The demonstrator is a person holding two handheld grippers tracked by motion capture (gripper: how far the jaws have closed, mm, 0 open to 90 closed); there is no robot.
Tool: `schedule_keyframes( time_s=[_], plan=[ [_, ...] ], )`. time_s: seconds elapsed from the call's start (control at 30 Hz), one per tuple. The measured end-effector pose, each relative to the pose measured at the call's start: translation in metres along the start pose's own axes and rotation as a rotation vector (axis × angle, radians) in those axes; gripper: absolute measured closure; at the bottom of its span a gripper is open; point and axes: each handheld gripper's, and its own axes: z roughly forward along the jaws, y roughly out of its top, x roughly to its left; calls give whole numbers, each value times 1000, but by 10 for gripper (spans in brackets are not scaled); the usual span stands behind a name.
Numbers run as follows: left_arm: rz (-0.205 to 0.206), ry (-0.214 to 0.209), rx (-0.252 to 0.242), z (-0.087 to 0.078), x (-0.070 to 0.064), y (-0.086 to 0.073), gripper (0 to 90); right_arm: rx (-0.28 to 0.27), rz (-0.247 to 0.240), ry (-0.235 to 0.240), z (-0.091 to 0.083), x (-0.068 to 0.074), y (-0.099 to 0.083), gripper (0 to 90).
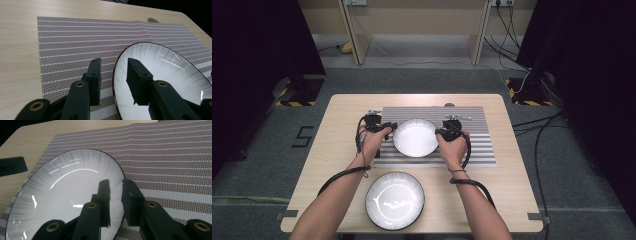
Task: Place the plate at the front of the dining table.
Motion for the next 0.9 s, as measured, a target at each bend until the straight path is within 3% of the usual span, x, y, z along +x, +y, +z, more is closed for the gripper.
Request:
schedule_keyframes(
  time_s=[0.27,0.63,0.9],
  plan=[
    [92,-18,22,-20,-3,-10,488,-4,4,-2,-9,-7,-9,616],
    [100,-102,-16,-59,1,-29,427,-29,16,24,-30,-10,-23,551],
    [102,-95,-31,-79,9,-39,369,-18,16,29,-44,-20,-31,533]
  ],
)
